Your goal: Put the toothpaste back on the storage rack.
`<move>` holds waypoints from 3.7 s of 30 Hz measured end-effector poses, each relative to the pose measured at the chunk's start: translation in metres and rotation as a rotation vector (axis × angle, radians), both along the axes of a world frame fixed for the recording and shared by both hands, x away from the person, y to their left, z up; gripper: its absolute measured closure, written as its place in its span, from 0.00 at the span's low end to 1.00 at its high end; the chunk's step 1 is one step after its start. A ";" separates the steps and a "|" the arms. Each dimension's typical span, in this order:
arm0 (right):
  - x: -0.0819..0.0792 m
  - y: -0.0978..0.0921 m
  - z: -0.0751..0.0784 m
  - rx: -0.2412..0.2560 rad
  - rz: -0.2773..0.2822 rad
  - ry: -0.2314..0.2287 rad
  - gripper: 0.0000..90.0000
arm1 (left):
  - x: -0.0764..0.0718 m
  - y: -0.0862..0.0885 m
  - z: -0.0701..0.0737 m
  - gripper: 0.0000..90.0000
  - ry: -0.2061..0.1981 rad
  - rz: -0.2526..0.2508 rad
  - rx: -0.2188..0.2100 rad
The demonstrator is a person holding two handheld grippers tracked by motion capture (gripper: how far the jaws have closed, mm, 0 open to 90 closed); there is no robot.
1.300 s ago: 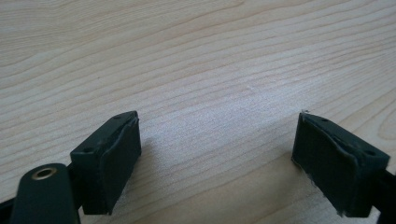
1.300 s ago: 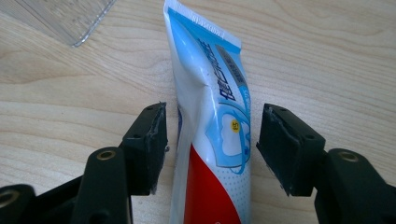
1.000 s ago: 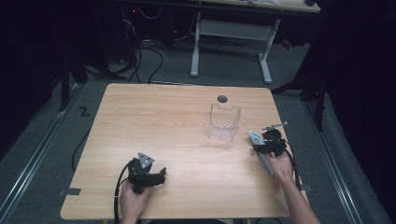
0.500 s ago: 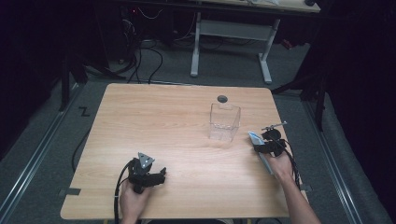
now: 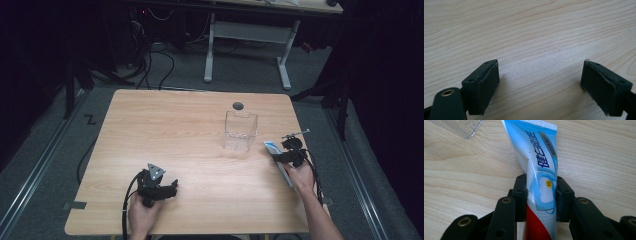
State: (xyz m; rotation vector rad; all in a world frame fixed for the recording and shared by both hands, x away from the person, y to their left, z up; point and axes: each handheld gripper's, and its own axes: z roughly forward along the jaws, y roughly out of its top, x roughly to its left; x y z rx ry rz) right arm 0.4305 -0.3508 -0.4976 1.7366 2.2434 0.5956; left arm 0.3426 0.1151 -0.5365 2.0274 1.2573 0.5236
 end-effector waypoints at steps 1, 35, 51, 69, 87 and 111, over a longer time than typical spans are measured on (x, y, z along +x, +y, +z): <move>0.000 0.000 0.000 0.001 0.000 0.001 0.76 | 0.000 0.000 0.000 0.17 0.000 0.000 -0.001; -0.034 0.003 0.023 0.096 0.063 -0.117 0.78 | 0.000 0.000 0.000 0.17 -0.002 0.000 -0.001; -0.051 0.017 0.032 0.123 0.110 -0.175 0.79 | 0.000 0.000 0.000 0.17 -0.002 0.006 -0.003; -0.071 0.040 0.051 0.152 0.191 -0.265 0.79 | 0.000 0.000 0.000 0.17 -0.001 0.006 0.000; -0.074 0.048 0.073 0.199 0.226 -0.346 0.79 | 0.000 0.000 0.000 0.17 -0.001 0.005 0.000; -0.050 0.058 0.100 0.219 0.244 -0.407 0.78 | 0.000 0.000 0.000 0.17 -0.001 0.004 0.001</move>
